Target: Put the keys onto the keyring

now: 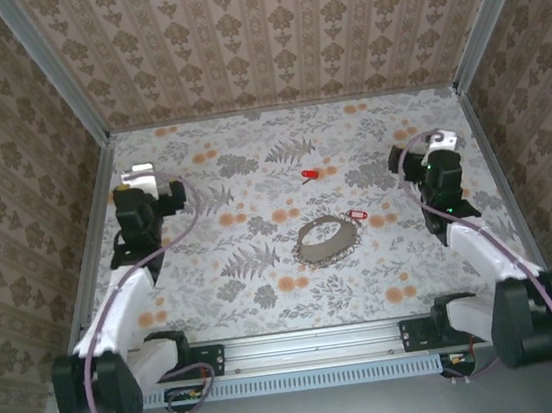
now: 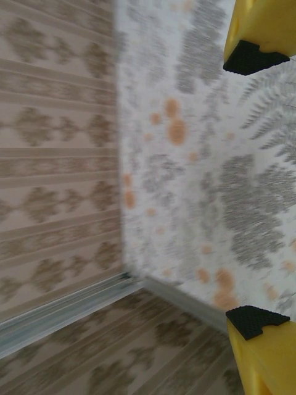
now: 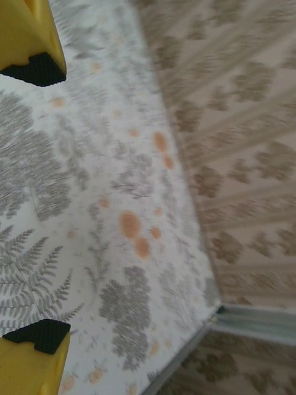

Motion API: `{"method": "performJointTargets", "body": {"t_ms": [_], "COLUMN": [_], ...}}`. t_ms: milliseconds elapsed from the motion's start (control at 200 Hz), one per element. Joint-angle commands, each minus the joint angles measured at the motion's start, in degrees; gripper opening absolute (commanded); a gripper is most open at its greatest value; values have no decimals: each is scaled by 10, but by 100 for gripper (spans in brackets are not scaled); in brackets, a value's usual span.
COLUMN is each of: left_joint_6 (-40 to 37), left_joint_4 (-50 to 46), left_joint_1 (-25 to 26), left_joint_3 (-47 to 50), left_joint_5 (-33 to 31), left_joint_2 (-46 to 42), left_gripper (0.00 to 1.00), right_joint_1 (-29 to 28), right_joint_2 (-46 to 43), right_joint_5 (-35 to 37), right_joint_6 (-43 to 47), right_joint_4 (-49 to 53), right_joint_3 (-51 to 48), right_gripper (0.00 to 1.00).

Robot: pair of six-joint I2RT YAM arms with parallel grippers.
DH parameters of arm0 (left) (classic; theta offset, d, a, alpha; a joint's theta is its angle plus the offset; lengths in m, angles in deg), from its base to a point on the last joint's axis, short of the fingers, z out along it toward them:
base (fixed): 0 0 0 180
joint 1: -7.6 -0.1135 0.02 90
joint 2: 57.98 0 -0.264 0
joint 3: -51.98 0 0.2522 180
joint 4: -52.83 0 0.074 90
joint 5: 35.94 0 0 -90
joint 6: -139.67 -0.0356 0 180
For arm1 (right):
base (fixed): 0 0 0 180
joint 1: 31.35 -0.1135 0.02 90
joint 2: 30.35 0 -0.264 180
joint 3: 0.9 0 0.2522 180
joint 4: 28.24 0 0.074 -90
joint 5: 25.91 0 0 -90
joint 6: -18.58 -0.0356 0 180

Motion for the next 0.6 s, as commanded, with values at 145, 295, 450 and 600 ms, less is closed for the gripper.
{"method": "performJointTargets", "body": {"t_ms": [145,295,450,600], "left_joint_6": [109,119,139,130], "left_joint_4": [-255,-217,-178,-166], "left_joint_1": [-23,-42,-35,-28], "left_joint_3": [-85,-65,-65,-49], "left_joint_5": [-9,154,220,248], "left_joint_2": [-133,-103,-39,-28], "left_gripper": [100,100,100,100], "right_joint_1": [9,1,-61,-146], "right_joint_2": [-92,-91,-9,49], "right_joint_5": [-207,-301,-366,-328], "right_joint_6": [-273,-192,-140,-91], "right_joint_4": [408,543,608,582], "right_joint_3": [58,74,98,114], "right_gripper": [100,85,64,46]}}
